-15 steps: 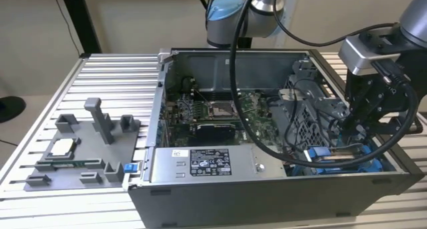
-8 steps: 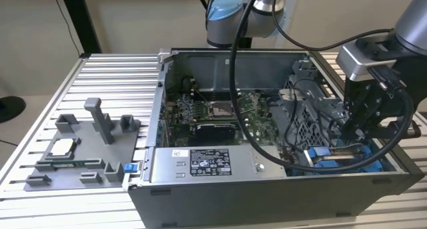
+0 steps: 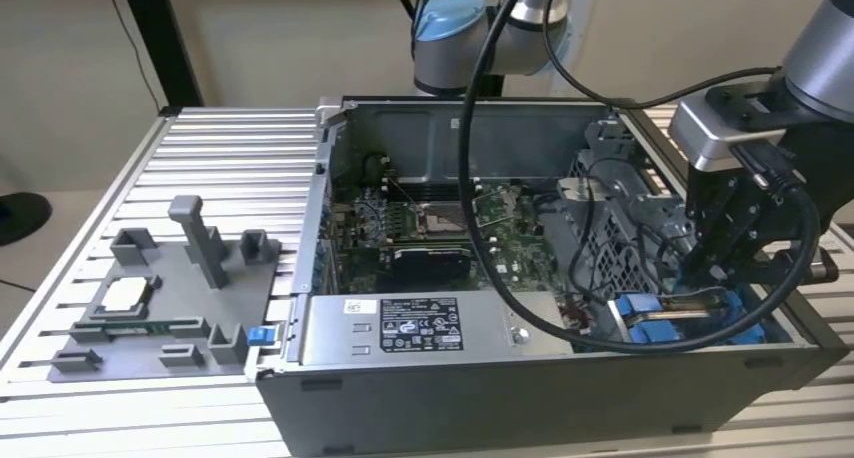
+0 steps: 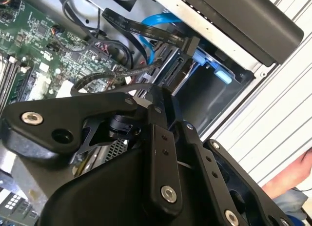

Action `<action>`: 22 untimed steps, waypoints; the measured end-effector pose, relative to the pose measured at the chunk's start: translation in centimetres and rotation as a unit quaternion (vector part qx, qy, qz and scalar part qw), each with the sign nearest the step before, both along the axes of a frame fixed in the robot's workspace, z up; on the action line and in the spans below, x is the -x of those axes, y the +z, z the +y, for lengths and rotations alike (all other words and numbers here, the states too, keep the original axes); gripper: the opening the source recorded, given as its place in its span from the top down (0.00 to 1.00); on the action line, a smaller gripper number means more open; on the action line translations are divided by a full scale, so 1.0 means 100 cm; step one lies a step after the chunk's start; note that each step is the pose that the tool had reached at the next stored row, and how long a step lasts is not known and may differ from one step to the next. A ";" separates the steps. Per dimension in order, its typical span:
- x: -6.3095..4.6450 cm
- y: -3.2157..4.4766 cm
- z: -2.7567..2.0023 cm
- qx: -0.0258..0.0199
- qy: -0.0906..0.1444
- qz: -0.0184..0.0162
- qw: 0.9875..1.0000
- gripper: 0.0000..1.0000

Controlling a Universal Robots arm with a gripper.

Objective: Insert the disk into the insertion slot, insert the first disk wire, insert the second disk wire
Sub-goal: 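Insert the first disk wire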

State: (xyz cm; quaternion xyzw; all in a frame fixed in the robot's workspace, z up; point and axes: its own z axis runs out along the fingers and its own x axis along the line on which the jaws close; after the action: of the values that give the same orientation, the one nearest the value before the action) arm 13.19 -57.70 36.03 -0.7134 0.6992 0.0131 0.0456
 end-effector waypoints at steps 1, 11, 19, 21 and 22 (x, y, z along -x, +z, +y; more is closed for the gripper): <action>0.000 -0.0007 0.0000 0.000 0.000 0.000 1.000 1.00; 0.000 -0.0043 0.0000 0.002 0.000 -0.025 1.000 1.00; 0.000 -0.0046 0.0000 0.002 0.000 -0.034 0.999 1.00; 0.000 -0.0048 -0.0001 0.002 0.000 -0.035 0.999 1.00; 0.000 -0.0050 -0.0003 0.002 0.000 -0.035 0.999 1.00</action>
State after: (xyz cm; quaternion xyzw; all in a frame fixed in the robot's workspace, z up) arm 13.19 -57.73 35.53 -0.7135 0.6972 -0.0129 0.0684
